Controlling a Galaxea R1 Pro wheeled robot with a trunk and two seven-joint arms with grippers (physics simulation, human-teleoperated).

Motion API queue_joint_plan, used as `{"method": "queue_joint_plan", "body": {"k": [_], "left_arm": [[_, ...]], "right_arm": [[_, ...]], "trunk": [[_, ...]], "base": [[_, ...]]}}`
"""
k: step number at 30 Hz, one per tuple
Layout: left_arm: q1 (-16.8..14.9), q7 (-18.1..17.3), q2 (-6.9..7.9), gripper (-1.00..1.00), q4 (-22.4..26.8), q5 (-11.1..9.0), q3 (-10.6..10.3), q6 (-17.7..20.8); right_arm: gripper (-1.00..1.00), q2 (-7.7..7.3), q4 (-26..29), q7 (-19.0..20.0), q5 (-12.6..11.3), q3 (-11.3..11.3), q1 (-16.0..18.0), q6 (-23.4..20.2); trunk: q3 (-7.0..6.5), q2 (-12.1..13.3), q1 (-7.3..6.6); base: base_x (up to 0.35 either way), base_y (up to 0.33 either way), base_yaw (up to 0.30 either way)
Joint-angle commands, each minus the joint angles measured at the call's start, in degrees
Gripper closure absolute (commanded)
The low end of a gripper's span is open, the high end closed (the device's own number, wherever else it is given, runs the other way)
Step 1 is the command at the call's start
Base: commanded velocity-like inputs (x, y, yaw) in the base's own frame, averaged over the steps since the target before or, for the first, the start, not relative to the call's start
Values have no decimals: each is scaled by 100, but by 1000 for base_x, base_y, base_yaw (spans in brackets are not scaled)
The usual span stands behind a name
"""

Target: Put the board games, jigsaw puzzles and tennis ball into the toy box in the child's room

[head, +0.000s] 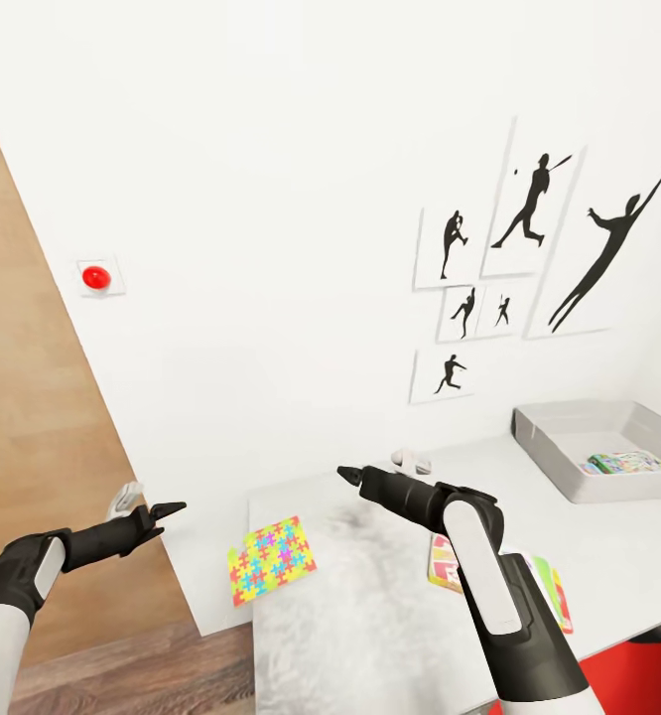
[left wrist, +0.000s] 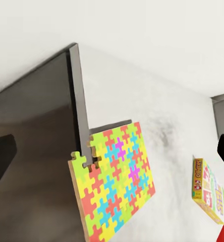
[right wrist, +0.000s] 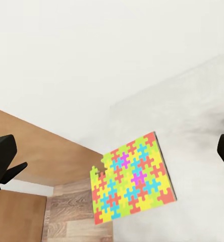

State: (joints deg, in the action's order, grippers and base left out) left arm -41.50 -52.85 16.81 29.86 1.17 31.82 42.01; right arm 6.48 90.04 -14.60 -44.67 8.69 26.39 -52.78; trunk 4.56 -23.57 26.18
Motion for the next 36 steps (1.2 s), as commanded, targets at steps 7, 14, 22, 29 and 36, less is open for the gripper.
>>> {"method": "queue_joint_plan", "body": {"k": [7, 14, 22, 29, 36], "left_arm": [[-7, -47, 13, -100, -1, 7, 34, 67], [-7, -49, 17, -100, 1, 7, 35, 70], [-7, -50, 15, -100, 0, 9, 26, 85], [-7, -50, 9, -100, -4, 12, 26, 81], [-7, -50, 0, -100, -5, 15, 26, 79]], "right_arm": [[-100, 3, 5, -60, -59, 1, 6, -13], [-100, 9, 5, -60, -59, 10, 5, -13], [-100, 35, 39, -53, -67, 77, 6, -177], [-100, 52, 152, -39, -83, 91, 6, -554], [-100, 6, 194, 73, -861, 296, 6, -701]], "trunk": [[139, -296, 158], [265, -577, 312], [409, -897, 487], [534, -1178, 641], [660, -1459, 795]], "base": [[0, 0, 0], [0, 0, 0], [0, 0, 0], [0, 0, 0], [0, 0, 0]]}}
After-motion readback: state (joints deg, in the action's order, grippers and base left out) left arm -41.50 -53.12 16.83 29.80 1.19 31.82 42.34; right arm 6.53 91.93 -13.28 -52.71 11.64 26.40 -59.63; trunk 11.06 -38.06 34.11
